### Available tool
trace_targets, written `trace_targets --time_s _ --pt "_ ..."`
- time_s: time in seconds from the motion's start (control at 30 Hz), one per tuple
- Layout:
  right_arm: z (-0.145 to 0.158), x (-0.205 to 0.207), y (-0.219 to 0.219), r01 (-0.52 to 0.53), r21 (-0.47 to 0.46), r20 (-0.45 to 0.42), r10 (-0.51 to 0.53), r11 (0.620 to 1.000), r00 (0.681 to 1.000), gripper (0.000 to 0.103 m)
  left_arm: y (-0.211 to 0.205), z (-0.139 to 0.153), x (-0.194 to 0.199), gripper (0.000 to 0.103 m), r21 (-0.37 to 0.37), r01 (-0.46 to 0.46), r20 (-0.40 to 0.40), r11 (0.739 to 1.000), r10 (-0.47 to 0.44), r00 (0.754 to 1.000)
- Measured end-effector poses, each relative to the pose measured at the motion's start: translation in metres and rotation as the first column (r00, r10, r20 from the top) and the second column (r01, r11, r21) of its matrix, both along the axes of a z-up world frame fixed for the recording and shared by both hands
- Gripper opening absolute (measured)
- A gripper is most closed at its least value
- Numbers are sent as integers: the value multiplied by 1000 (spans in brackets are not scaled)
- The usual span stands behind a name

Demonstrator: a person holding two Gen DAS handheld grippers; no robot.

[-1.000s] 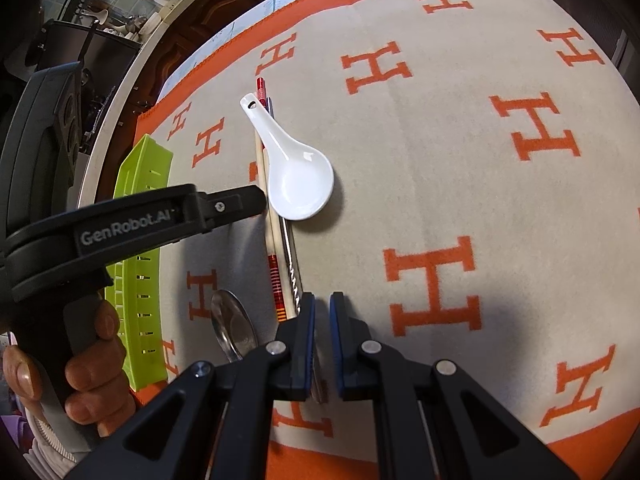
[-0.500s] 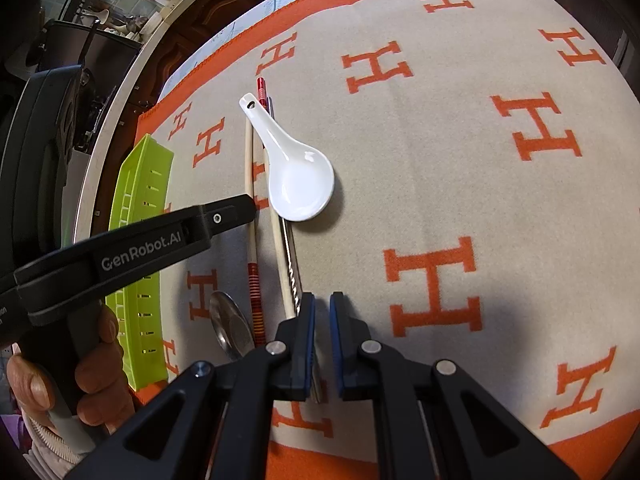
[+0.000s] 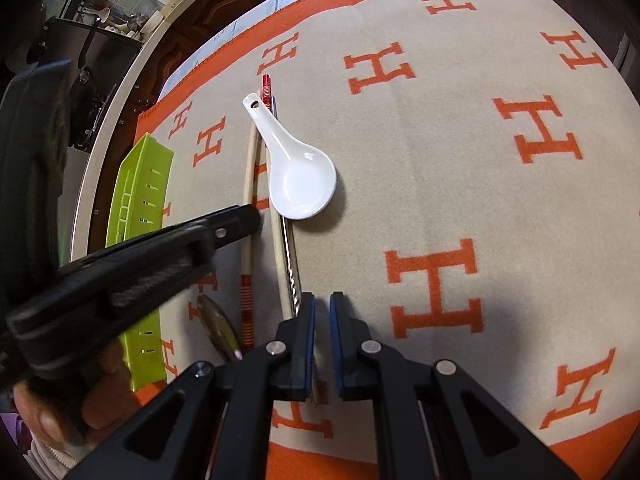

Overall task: Organize utensils
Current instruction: 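Grasp a plain bamboo chopstick with the left tool while the right tool grasps a steel chopstick, then carry both chopsticks into the green tray and open both tools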

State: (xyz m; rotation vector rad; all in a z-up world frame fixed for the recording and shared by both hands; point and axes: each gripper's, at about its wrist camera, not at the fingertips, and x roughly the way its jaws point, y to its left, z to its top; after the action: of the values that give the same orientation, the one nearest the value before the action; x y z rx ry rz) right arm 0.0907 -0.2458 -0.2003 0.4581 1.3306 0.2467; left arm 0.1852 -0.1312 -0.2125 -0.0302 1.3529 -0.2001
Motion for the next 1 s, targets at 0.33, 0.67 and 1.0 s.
trace_targets --time_s 0.33,0.67,1.0 --pt "10 21 21 -43 -43 15 44 998 999 8 66 52 -16 3 -148 -121 64 982 132 989" --pt "12 29 38 -91 -127 -11 90 988 996 8 115 98 -39 3 -175 -137 122 975 159 980" --pt "8 38 73 -132 -263 39 147 956 988 6 173 135 -66 3 -81 -173 228 982 187 956"
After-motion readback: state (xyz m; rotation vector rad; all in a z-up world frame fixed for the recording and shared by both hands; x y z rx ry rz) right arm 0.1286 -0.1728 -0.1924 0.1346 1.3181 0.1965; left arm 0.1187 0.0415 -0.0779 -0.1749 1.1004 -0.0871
